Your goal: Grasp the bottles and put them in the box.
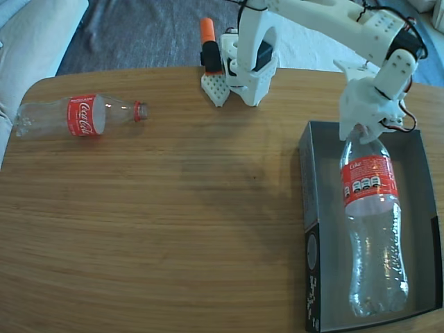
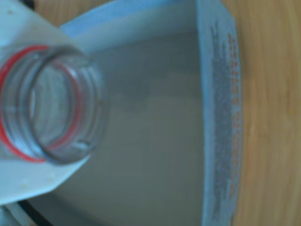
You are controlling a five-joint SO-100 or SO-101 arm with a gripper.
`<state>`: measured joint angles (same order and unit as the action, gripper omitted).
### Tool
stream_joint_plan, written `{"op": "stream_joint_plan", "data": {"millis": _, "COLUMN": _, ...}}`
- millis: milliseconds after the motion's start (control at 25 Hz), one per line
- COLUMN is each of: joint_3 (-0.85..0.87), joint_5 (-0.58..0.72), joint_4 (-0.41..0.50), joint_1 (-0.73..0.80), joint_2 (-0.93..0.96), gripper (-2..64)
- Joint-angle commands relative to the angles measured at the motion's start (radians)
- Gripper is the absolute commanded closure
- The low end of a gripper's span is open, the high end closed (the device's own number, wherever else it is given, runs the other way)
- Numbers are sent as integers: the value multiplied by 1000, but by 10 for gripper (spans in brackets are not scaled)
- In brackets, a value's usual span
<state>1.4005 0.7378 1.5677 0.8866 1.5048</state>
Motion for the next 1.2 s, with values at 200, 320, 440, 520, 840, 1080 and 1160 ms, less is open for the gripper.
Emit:
{"op": "stream_joint_plan", "data": {"millis": 200, "joint_3": 60, "joint_5": -6, "joint_4": -38, "joint_1": 49, "joint_2": 54, "gripper": 619}}
{"op": "stream_joint_plan", "data": {"millis": 320, "joint_3": 89, "joint_5": -6, "joint_4": -58, "joint_1": 54, "joint_2": 57, "gripper": 619}}
{"op": "stream_joint_plan", "data": {"millis": 440, "joint_3": 106, "joint_5": -6, "joint_4": -60, "joint_1": 54, "joint_2": 52, "gripper": 619}}
{"op": "stream_joint_plan", "data": {"millis": 520, "joint_3": 121, "joint_5": -6, "joint_4": -80, "joint_1": 54, "joint_2": 52, "gripper": 619}}
{"op": "stream_joint_plan", "data": {"millis": 840, "joint_3": 133, "joint_5": -6, "joint_4": -135, "joint_1": 43, "joint_2": 20, "gripper": 619}}
{"op": "stream_joint_plan", "data": {"millis": 1080, "joint_3": 132, "joint_5": -5, "joint_4": -178, "joint_1": 41, "joint_2": -23, "gripper": 619}}
{"op": "stream_joint_plan", "data": {"millis": 1160, "joint_3": 133, "joint_5": -3, "joint_4": -179, "joint_1": 23, "joint_2": -37, "gripper": 619}}
